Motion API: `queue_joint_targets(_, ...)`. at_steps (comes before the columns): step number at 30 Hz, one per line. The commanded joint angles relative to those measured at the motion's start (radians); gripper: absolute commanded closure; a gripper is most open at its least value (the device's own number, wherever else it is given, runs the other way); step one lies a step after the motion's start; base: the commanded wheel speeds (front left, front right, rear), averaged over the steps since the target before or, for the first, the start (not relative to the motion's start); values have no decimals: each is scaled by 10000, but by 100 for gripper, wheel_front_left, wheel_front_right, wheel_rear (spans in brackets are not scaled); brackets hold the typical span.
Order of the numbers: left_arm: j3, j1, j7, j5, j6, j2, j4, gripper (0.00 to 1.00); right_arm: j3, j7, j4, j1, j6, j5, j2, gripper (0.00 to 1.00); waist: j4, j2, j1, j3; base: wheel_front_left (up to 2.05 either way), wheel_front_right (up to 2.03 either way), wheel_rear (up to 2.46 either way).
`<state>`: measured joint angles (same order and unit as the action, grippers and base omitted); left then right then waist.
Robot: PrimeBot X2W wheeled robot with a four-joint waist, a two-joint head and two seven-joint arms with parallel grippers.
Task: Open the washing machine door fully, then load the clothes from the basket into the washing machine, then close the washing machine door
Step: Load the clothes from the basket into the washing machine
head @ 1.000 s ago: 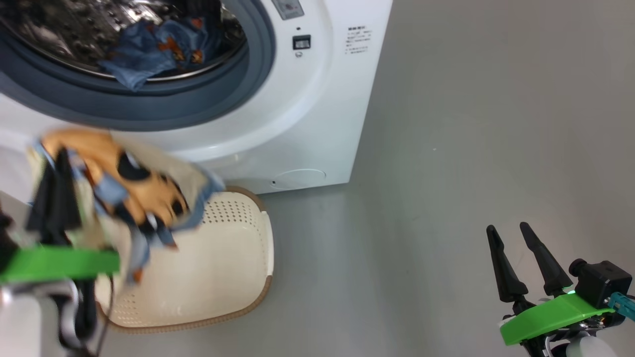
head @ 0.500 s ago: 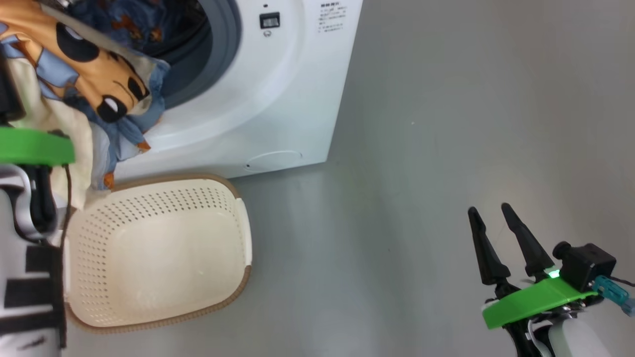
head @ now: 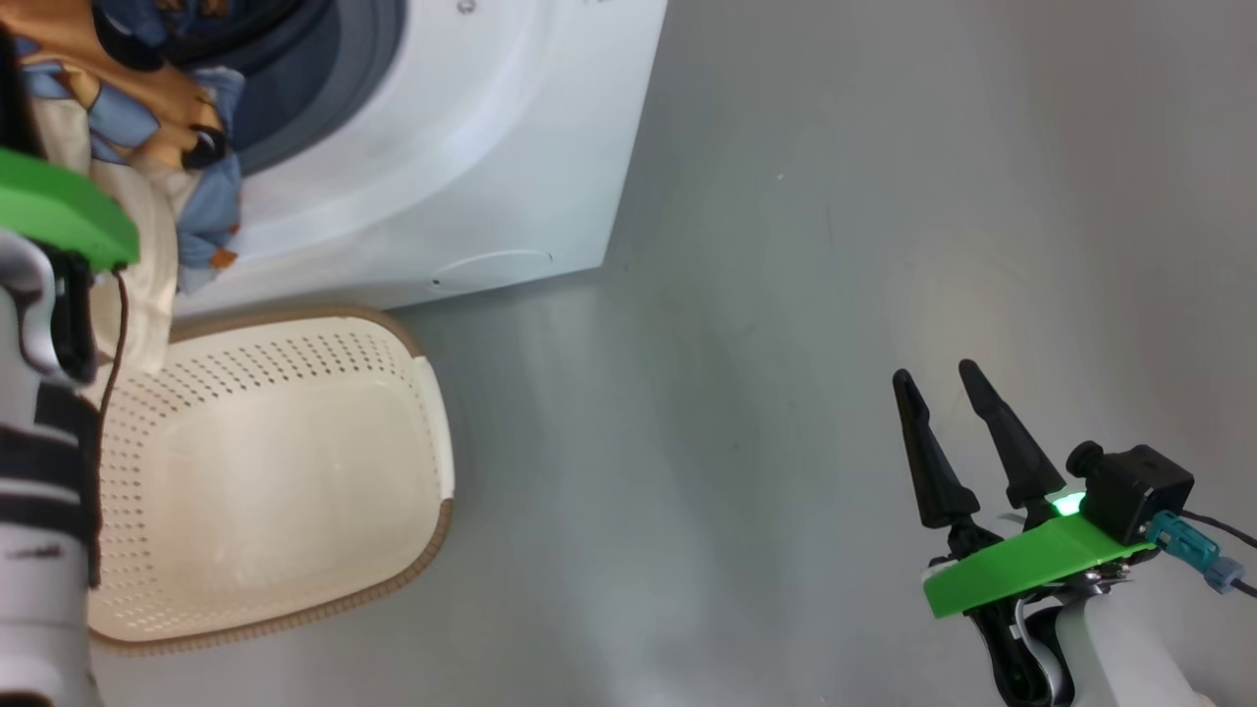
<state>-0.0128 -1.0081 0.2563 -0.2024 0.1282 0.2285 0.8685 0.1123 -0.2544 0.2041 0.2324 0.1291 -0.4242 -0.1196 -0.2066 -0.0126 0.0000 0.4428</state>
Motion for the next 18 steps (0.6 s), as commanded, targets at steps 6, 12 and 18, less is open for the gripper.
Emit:
queue_joint_targets(6,464,-1343,-145,50,23,602,1483,100,296,-74,-238,236,16,-26,76,0,-183,0,0,404,0,0,0)
queue_joint_targets(12,948,-2321,-407,-54,23,758,2705,100,478,-74,-238,411,16,-34,163,0,-388,0,0,621,0,0,0)
queue_joint_targets(18,1276,-3000,-313,-160,24,964,3297,100,652,-74,-227,508,16,-90,250,0,-643,0,0,761,0,0,0)
